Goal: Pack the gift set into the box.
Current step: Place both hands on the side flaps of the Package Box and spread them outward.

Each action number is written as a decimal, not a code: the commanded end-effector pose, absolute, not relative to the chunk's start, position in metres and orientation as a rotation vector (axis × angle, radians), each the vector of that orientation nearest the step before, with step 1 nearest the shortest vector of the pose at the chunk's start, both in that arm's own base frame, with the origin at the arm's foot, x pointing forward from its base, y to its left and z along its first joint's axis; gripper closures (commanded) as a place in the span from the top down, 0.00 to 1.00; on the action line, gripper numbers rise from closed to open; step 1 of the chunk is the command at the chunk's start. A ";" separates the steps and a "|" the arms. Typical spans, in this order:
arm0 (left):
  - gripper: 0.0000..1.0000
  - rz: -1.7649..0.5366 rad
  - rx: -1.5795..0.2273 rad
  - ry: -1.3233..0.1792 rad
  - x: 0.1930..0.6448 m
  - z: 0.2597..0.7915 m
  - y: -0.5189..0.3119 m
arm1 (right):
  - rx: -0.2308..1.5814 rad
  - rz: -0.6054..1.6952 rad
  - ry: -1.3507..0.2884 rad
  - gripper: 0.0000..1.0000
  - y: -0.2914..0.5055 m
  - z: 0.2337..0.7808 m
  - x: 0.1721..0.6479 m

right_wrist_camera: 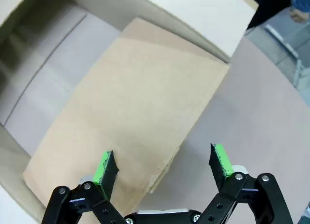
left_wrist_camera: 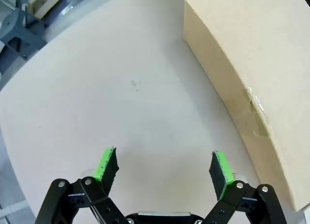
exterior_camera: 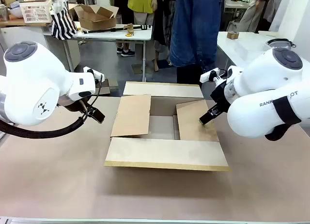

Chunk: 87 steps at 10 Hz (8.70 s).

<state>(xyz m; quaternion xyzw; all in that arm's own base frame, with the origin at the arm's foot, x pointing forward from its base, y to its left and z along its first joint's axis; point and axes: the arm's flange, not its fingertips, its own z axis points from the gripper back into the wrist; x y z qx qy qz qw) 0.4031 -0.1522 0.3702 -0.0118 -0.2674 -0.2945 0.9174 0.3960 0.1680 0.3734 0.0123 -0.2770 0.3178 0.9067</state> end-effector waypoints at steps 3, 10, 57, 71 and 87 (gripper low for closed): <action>1.00 -0.606 -0.024 -0.550 0.403 0.370 -0.152 | 0.025 0.656 -0.572 1.00 0.168 0.373 0.396; 1.00 -0.606 -0.024 -0.550 0.403 0.370 -0.152 | 0.025 0.656 -0.572 1.00 0.168 0.373 0.396; 1.00 -0.332 -0.148 -0.151 0.423 0.431 -0.338 | 1.229 -0.299 -0.135 1.00 -0.049 0.540 0.298; 1.00 0.003 0.354 -0.111 0.445 0.402 -0.418 | 1.229 -0.299 -0.135 1.00 -0.049 0.540 0.298; 1.00 -0.020 0.577 -0.229 0.427 0.419 -0.399 | 1.229 -0.299 -0.135 1.00 -0.049 0.540 0.298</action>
